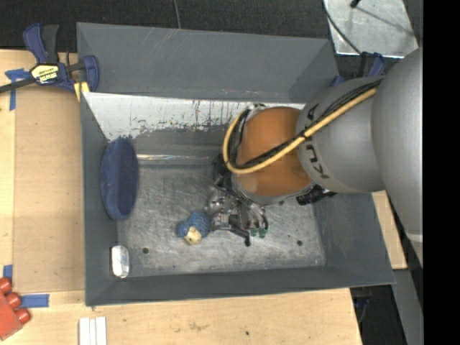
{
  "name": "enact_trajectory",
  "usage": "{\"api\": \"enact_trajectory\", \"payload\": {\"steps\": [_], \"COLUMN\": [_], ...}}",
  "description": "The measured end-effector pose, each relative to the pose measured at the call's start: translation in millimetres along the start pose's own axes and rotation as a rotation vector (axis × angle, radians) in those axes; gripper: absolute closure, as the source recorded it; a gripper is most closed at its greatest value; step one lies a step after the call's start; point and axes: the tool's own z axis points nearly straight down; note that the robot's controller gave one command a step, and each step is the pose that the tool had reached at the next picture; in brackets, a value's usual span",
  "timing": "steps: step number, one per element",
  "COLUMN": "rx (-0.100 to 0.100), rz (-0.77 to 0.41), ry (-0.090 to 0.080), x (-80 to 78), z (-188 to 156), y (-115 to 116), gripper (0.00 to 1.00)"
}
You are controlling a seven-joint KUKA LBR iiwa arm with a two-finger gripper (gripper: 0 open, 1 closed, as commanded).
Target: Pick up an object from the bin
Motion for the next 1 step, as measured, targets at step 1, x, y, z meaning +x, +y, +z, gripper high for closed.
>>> {"api": "enact_trajectory", "payload": {"steps": [1], "rx": [0.002], "rz": [-0.001], "ry": [0.013], "x": [3.9], "z": [3.0], "y": [0.0], "gripper": [0.0]}}
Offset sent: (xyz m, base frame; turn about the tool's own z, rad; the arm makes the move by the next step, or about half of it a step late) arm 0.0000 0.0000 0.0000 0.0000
